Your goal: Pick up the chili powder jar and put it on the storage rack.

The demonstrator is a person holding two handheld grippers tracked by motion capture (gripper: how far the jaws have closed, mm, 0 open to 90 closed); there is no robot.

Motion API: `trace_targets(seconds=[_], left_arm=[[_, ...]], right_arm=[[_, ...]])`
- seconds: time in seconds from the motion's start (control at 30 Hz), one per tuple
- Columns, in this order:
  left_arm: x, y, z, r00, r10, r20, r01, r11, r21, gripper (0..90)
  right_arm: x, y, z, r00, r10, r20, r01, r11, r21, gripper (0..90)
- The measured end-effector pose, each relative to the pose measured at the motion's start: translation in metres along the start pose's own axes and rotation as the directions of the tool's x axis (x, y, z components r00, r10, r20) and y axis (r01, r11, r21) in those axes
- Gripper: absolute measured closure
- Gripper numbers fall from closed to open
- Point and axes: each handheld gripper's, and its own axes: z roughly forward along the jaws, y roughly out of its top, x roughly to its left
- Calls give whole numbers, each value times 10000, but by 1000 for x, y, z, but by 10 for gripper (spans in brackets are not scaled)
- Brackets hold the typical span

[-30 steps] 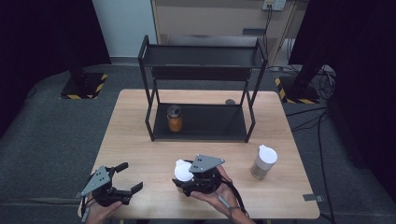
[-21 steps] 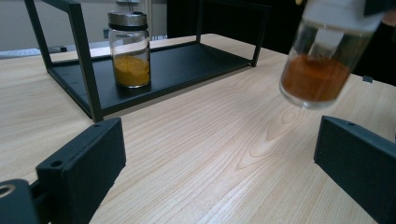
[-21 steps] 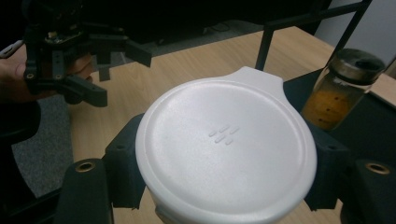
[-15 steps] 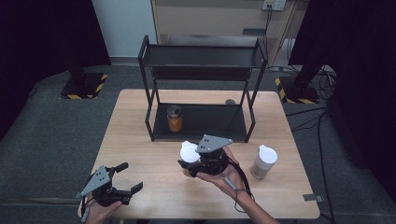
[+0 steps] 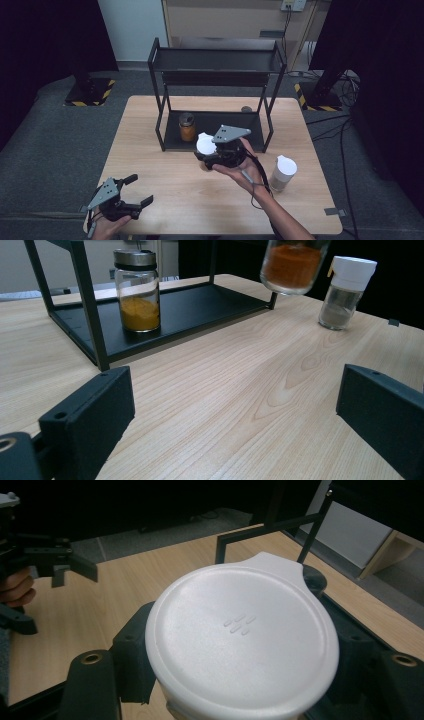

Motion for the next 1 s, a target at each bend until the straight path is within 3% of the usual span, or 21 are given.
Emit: trace_targets(seconds=[0.43, 1.0], left_arm=[[0, 0, 0, 10000, -6, 26, 6, 10000, -25, 11], [0, 0, 1, 10000, 34, 31, -34, 10000, 25, 12]], right_arm=[[-23, 6, 25, 9987, -31, 503, 21, 9998, 192, 310], [-62, 4, 62, 9938, 519, 984, -543, 9983, 227, 311]])
